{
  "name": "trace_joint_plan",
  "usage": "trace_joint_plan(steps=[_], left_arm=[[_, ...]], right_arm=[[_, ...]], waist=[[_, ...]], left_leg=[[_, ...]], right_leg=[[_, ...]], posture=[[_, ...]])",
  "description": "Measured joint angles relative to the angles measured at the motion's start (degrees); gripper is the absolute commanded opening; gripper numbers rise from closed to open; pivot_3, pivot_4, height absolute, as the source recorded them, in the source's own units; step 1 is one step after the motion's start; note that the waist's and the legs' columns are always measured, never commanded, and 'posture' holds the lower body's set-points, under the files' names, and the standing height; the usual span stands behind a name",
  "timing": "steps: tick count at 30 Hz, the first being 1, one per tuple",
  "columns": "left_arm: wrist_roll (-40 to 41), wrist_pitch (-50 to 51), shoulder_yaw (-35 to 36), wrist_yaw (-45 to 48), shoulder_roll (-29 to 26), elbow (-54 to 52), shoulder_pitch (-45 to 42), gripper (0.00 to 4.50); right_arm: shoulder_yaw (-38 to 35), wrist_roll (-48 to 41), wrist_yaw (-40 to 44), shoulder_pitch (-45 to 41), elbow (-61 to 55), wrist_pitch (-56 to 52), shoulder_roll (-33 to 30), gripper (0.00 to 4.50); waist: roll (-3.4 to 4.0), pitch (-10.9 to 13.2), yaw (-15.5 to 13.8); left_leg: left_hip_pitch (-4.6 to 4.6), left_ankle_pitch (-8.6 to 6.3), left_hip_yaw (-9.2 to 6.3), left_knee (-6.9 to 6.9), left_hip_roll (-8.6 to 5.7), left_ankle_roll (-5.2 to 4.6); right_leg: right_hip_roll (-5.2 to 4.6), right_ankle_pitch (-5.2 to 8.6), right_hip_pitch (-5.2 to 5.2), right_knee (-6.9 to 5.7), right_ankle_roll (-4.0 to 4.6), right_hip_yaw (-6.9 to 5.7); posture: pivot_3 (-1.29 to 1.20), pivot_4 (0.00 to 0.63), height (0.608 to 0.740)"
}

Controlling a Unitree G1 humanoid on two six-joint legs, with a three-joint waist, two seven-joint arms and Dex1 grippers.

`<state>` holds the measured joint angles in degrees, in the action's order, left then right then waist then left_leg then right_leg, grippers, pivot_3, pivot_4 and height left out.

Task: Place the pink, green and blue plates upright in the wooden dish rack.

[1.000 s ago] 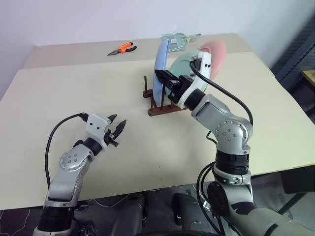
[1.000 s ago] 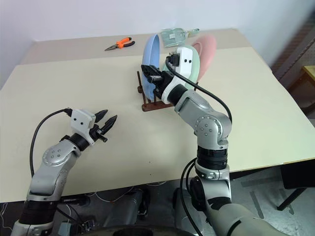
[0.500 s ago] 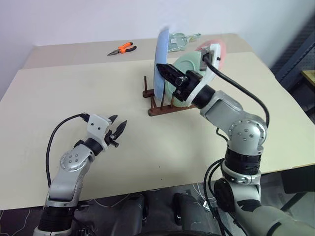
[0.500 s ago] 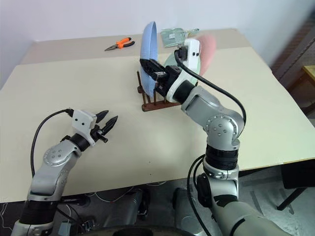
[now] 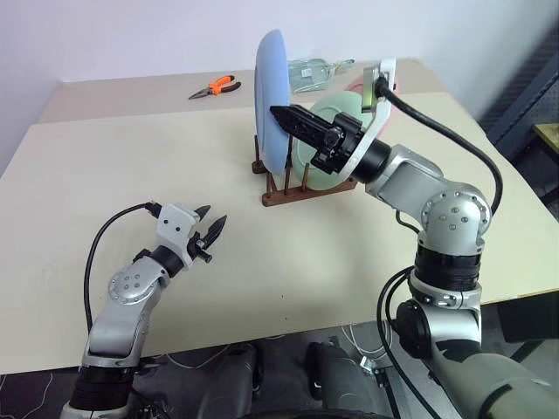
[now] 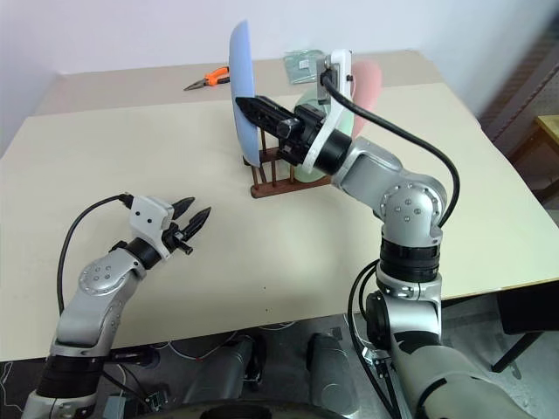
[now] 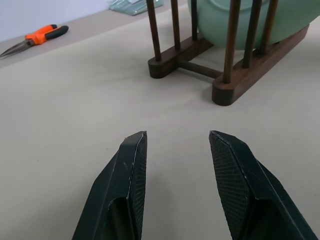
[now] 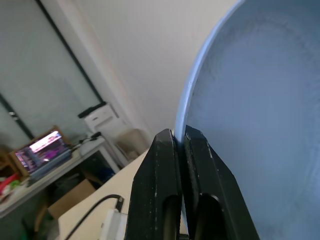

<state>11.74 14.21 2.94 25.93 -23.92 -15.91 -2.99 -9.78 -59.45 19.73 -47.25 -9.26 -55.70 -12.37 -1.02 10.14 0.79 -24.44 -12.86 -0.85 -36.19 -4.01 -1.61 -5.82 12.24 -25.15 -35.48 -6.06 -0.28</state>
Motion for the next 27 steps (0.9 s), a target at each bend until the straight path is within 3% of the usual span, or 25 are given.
trace_joint_plan(steps=[16,17,19,22,23,27], left_arm=[[0.0,0.0,0.0,0.0,0.1,0.0,0.1,2.00],[0.0,0.0,0.0,0.1,0.1,0.0,0.1,2.00],[0.0,0.0,0.0,0.1,0.1,0.0,0.2,2.00],[0.0,0.0,0.0,0.2,0.1,0.0,0.2,2.00],[0.0,0.0,0.0,0.2,0.1,0.0,0.2,2.00],[0.0,0.0,0.0,0.3,0.1,0.0,0.3,2.00]], right_arm=[[-0.8,4.9,6.7,-2.4,15.7,2.4,-1.3,0.02],[-0.7,5.3,7.1,-2.4,15.7,2.4,-1.6,0.66],[-0.6,5.9,8.0,-2.3,15.7,2.5,-2.2,1.41],[0.6,8.0,9.4,-1.5,14.3,3.8,-2.9,3.00],[1.3,8.9,9.8,-1.1,13.4,4.2,-3.4,3.26],[4.5,13.5,11.4,0.0,8.7,7.2,-5.9,3.26]], waist=[[0.00,0.0,0.0],[0.00,0.0,0.0],[0.00,0.0,0.0],[0.00,0.0,0.0],[0.00,0.0,0.0],[0.00,0.0,-0.1]], left_leg=[[-0.03,0.00,0.00,0.01,0.00,0.00],[-0.03,0.00,0.00,0.01,0.00,0.00],[-0.03,0.00,0.00,0.00,-0.01,0.00],[-0.03,0.00,0.00,0.01,0.00,0.00],[-0.04,-0.01,0.00,0.01,0.00,0.00],[-0.04,-0.01,0.00,0.00,0.00,0.00]], right_leg=[[-0.02,0.00,-0.01,0.02,0.00,0.00],[-0.02,0.00,-0.01,0.02,0.00,0.00],[-0.02,0.00,-0.01,0.02,0.00,0.00],[-0.03,0.00,-0.01,0.03,0.00,0.00],[-0.03,0.00,-0.01,0.03,0.00,0.00],[-0.03,0.00,-0.02,0.04,0.00,0.00]], posture=[[0.00,0.150,0.719],[0.00,0.150,0.719],[0.00,0.150,0.719],[0.00,0.150,0.719],[0.00,0.150,0.719],[0.00,0.150,0.719]])
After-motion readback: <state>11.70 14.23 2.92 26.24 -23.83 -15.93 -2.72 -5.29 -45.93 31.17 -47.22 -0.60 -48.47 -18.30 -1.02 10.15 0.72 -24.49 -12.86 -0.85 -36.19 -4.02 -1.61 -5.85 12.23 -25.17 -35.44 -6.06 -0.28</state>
